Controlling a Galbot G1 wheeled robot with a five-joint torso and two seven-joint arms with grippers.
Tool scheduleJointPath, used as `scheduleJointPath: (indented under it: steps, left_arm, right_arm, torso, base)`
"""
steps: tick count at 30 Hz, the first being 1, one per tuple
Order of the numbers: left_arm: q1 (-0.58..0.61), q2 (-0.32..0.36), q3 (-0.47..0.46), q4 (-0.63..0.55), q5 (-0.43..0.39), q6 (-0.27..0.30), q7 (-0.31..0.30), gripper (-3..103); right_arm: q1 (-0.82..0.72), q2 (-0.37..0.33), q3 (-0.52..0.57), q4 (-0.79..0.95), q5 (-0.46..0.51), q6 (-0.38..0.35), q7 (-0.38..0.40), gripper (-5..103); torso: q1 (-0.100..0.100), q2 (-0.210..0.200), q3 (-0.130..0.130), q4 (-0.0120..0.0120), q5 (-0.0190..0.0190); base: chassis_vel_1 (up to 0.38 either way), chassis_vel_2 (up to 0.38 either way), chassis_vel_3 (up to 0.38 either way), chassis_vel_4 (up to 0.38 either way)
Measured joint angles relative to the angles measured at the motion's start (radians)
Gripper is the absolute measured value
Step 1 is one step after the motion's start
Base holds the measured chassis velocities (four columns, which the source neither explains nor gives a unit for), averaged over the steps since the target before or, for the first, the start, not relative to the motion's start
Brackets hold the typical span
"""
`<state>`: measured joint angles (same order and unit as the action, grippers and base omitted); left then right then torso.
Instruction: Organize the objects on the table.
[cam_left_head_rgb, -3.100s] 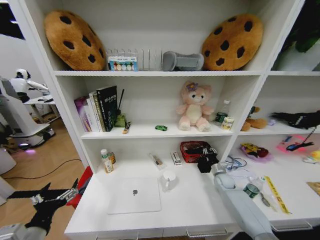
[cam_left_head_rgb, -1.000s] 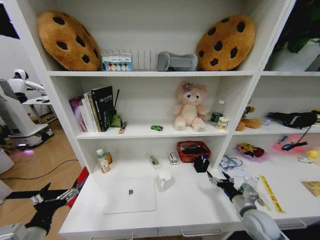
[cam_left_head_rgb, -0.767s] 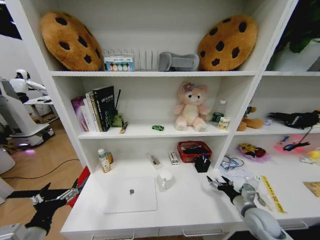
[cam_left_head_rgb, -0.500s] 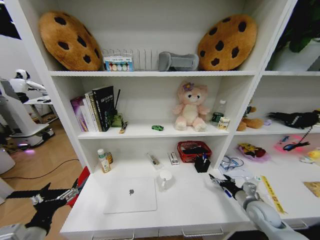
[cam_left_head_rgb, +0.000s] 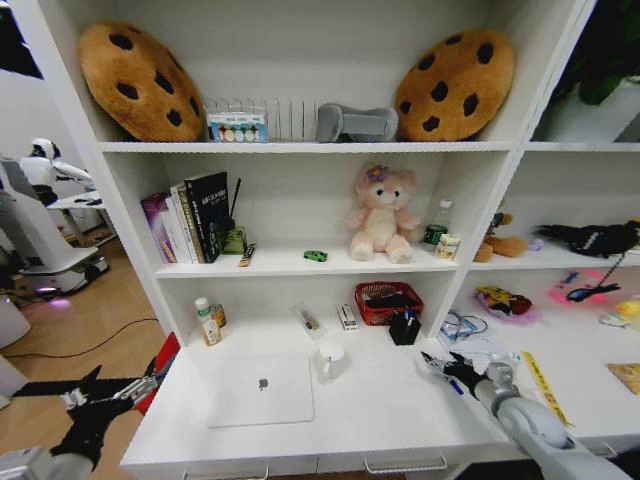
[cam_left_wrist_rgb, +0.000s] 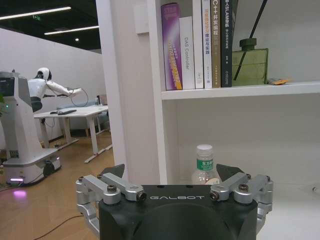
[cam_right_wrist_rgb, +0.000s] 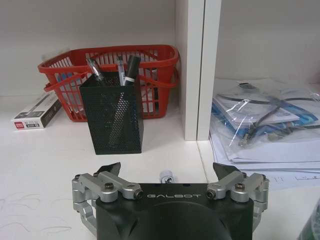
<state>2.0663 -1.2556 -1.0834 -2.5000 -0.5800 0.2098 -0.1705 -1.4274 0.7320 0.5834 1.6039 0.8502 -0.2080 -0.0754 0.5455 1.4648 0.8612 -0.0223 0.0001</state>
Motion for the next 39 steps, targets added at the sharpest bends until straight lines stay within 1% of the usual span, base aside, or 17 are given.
scheduleJointPath:
  steps: [4,6,15,17,18,20,21,23,24,25,26,28,29,31,32,35,39]
  left_arm:
    - [0.0,0.0,0.0,0.0,0.0,0.0,0.0,100]
    - [0.0,0.0,0.0,0.0,0.0,0.0,0.0,100]
    - [0.0,0.0,0.0,0.0,0.0,0.0,0.0,100]
    - [0.0,0.0,0.0,0.0,0.0,0.0,0.0,100]
    - [0.0,0.0,0.0,0.0,0.0,0.0,0.0,100]
    - [0.0,0.0,0.0,0.0,0.0,0.0,0.0,100]
    - [0.0,0.0,0.0,0.0,0.0,0.0,0.0,100]
    - [0.0,0.0,0.0,0.0,0.0,0.0,0.0,100]
    - [0.0,0.0,0.0,0.0,0.0,0.0,0.0,100]
    - [0.0,0.0,0.0,0.0,0.0,0.0,0.0,100]
    - [0.0,0.0,0.0,0.0,0.0,0.0,0.0,100]
    - [0.0,0.0,0.0,0.0,0.0,0.0,0.0,100]
    - [0.0,0.0,0.0,0.0,0.0,0.0,0.0,100]
    - [0.0,0.0,0.0,0.0,0.0,0.0,0.0,100]
    - [0.0,0.0,0.0,0.0,0.0,0.0,0.0,100]
    - [0.0,0.0,0.0,0.0,0.0,0.0,0.0,100]
    - [0.0,0.0,0.0,0.0,0.0,0.0,0.0,100]
  right_arm:
    - [0.011,0.001,-0.01,-0.022,-0.005,0.001,-0.009,103]
    - [0.018,0.002,-0.015,-0.033,-0.01,0.001,-0.014,99]
    - [0.029,-0.001,-0.028,-0.06,-0.015,-0.006,-0.042,91]
    - [0.027,0.001,-0.031,-0.058,-0.016,-0.01,-0.048,81]
    - [0.027,0.001,-0.031,-0.058,-0.016,-0.01,-0.048,81]
    - [0.028,0.003,-0.034,-0.061,-0.019,-0.013,-0.055,70]
    - [0.028,0.003,-0.034,-0.061,-0.019,-0.013,-0.055,70]
    - [0.032,0.005,-0.038,-0.066,-0.02,-0.014,-0.057,59]
    - [0.033,0.007,-0.039,-0.066,-0.021,-0.014,-0.058,59]
    - [0.033,0.008,-0.039,-0.067,-0.02,-0.014,-0.058,54]
    - [0.033,0.008,-0.039,-0.067,-0.02,-0.014,-0.058,54]
    - [0.034,0.009,-0.039,-0.069,-0.02,-0.016,-0.061,42]
    - [0.034,0.009,-0.039,-0.069,-0.02,-0.016,-0.061,42]
    - [0.035,0.009,-0.039,-0.074,-0.019,-0.015,-0.066,32]
    - [0.035,0.009,-0.039,-0.074,-0.019,-0.015,-0.066,32]
    - [0.042,0.011,-0.04,-0.085,-0.017,-0.015,-0.075,15]
    - [0.045,0.012,-0.041,-0.087,-0.016,-0.015,-0.08,13]
  torso:
    - [0.0,0.0,0.0,0.0,-0.0001]
    - [0.0,0.0,0.0,0.0001,-0.0001]
    - [0.0,0.0,0.0,0.0001,-0.0001]
    - [0.0,0.0,0.0,0.0001,-0.0001]
    - [0.0,0.0,0.0,0.0001,-0.0001]
    - [0.0,0.0,0.0,0.0001,-0.0001]
    - [0.0,0.0,0.0,0.0001,-0.0001]
    - [0.0,0.0,0.0,0.0002,-0.0003]
    - [0.0,0.0,0.0,0.0001,-0.0002]
    - [0.0,0.0,0.0,0.0002,-0.0002]
    - [0.0,0.0,0.0,0.0002,-0.0002]
    - [0.0,0.0,0.0,0.0002,-0.0002]
    - [0.0,0.0,0.0,0.0002,-0.0002]
    - [0.0,0.0,0.0,0.0001,-0.0004]
    - [0.0,0.0,0.0,0.0001,-0.0004]
    - [0.0,0.0,0.0,0.0001,-0.0004]
    - [0.0,0.0,0.0,0.0001,-0.0002]
  base:
    - [0.0,0.0,0.0,0.0]
    - [0.0,0.0,0.0,0.0]
    - [0.0,0.0,0.0,0.0]
    - [0.0,0.0,0.0,0.0]
    - [0.0,0.0,0.0,0.0]
    - [0.0,0.0,0.0,0.0]
    - [0.0,0.0,0.0,0.0]
    - [0.0,0.0,0.0,0.0]
    - [0.0,0.0,0.0,0.0]
    - [0.0,0.0,0.0,0.0]
    - [0.0,0.0,0.0,0.0]
    - [0.0,0.0,0.0,0.0]
    - [0.0,0.0,0.0,0.0]
    - [0.0,0.0,0.0,0.0]
    - [0.0,0.0,0.0,0.0]
    - [0.0,0.0,0.0,0.0]
    - [0.0,0.0,0.0,0.0]
